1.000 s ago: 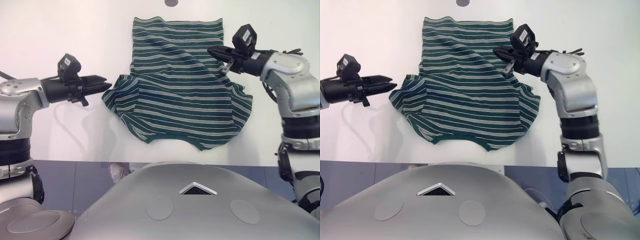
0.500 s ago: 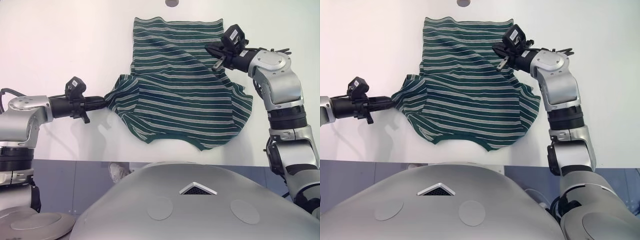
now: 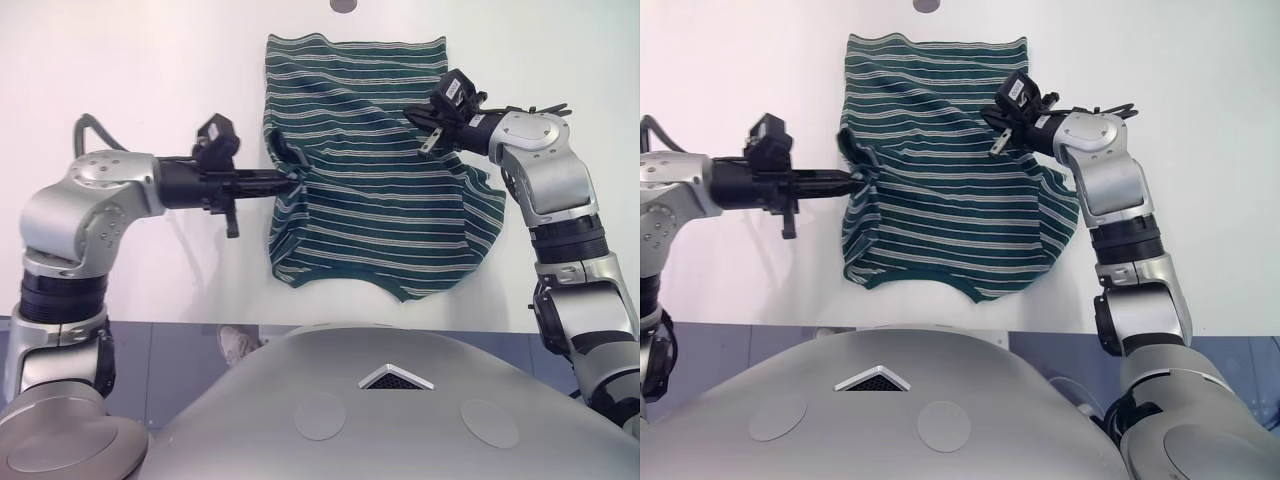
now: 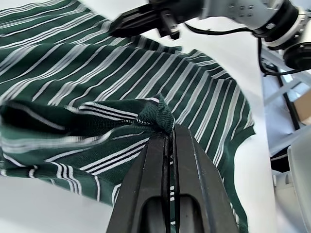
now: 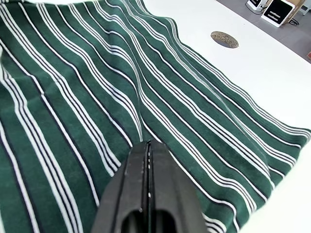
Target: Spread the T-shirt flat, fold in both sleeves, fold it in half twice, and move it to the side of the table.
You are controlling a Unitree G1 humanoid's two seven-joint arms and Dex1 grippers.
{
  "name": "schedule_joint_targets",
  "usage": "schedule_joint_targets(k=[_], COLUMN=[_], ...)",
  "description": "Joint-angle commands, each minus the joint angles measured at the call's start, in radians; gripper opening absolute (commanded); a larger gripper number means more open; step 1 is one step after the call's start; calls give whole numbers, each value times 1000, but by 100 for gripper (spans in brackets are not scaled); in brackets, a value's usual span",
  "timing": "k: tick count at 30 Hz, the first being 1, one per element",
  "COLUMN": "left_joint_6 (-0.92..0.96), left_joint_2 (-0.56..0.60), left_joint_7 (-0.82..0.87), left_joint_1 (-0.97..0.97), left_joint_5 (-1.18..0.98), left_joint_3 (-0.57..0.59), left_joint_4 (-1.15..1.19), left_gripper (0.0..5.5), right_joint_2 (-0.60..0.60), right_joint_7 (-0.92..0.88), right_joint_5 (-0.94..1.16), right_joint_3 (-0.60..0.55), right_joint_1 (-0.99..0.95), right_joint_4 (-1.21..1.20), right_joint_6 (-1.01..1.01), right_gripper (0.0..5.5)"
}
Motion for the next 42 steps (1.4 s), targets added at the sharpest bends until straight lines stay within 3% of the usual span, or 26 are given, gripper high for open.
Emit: schedule_joint_targets(k=[1,4,9,13,16,24,27,31,34,36,38,42], left_joint_6=[-54,-97,-163,-189,-199,-253,-296,-320,-328,-324,-317,-324], left_joint_2=[-40,-38,-30,-4,-52,-229,-250,-290,-289,-293,-306,-305], left_joint_7=[118,151,112,86,155,339,386,437,487,511,514,507], left_joint_1=[-36,-27,-31,-66,-83,-201,-177,-114,-43,-16,-23,-52], left_joint_5=[210,324,307,330,353,359,397,385,399,400,392,408], left_joint_3=[-194,-283,-248,-242,-208,-51,-48,0,46,63,65,59], left_joint_4=[71,124,65,-5,37,258,297,266,236,227,231,260], left_gripper=[28,87,87,87,137,141,122,42,0,0,0,0], right_joint_2=[3,2,-13,41,61,127,143,30,-114,-179,-209,-102], right_joint_7=[3,0,-2,-65,-94,-272,-351,-292,-234,-189,-143,-197], right_joint_5=[-14,-3,-17,-36,-50,-128,-29,354,433,464,489,519], right_joint_3=[6,-4,3,-15,-21,-43,-184,-519,-613,-644,-610,-563], right_joint_1=[-5,16,36,-30,-67,-228,-253,-74,226,371,440,398], right_joint_4=[5,-19,-3,187,299,742,693,174,-103,-170,-222,-209], right_joint_6=[2,18,37,11,-34,-249,-368,57,323,438,510,601], right_gripper=[0,0,0,0,0,0,22,103,162,203,203,203])
